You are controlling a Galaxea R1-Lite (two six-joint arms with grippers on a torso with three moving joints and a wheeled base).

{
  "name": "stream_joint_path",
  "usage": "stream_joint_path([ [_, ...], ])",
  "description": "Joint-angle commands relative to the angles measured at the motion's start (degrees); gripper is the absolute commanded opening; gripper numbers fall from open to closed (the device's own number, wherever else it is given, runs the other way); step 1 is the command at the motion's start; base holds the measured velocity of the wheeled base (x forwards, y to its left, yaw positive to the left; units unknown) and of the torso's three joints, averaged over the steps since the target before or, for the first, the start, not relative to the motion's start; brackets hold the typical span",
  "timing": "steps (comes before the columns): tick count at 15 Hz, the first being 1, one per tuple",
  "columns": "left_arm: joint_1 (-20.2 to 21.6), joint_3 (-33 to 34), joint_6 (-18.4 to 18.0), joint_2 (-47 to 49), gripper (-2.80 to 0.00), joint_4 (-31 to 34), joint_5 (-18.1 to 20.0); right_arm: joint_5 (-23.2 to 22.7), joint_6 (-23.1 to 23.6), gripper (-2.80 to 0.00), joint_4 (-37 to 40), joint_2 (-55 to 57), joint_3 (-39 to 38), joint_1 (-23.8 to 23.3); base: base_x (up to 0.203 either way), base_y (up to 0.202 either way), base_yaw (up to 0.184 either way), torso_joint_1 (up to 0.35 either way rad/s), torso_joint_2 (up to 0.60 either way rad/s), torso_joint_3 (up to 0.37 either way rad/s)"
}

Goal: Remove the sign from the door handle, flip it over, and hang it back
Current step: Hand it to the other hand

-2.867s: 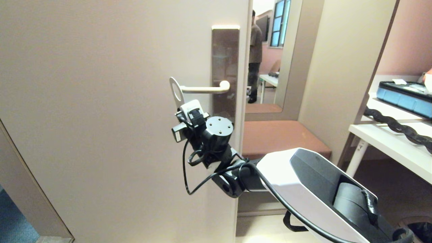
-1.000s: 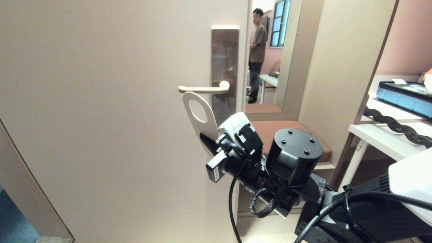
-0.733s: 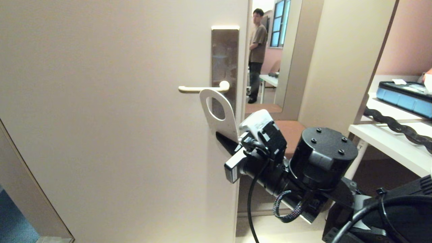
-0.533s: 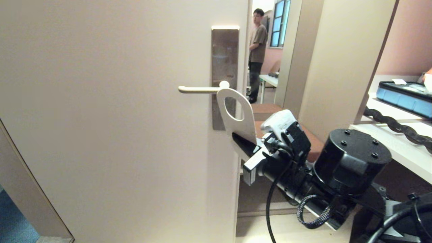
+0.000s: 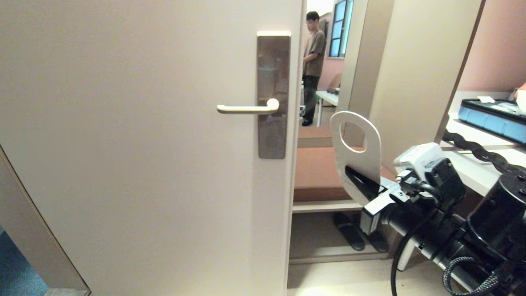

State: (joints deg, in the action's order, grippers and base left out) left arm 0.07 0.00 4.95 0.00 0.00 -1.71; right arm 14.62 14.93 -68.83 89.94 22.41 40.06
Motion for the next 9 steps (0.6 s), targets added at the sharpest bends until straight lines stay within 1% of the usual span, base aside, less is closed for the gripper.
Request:
stream_joint_path([
  [1, 0.01, 0.0, 0.06, 0.09, -2.8, -0.09, -0.05, 0.08, 0.09, -2.8, -0.43, -5.39, -3.83, -1.38, 0.0, 0.0, 0.0, 0.0, 0.0, 0.0],
  [3, 0.01, 0.0, 0.06, 0.09, -2.8, -0.04, -0.05, 0.23, -0.01, -2.8, -0.43, -7.67, -8.13, -1.5, 0.0, 0.0, 0.0, 0.0, 0.0, 0.0],
  [4, 0.01, 0.0, 0.06, 0.09, -2.8, -0.07, -0.05, 0.3, -0.04, -2.8, -0.41, -8.72, -9.05, -2.13, 0.0, 0.0, 0.0, 0.0, 0.0, 0.0],
  [7, 0.01, 0.0, 0.06, 0.09, -2.8, 0.0, -0.05, 0.32, 0.17, -2.8, -0.38, -9.66, -10.27, -7.85, 0.0, 0.0, 0.0, 0.0, 0.0, 0.0],
  [9, 0.01, 0.0, 0.06, 0.09, -2.8, -0.07, -0.05, 0.41, 0.41, -2.8, -0.39, -10.18, -11.14, -13.68, 0.0, 0.0, 0.0, 0.0, 0.0, 0.0],
])
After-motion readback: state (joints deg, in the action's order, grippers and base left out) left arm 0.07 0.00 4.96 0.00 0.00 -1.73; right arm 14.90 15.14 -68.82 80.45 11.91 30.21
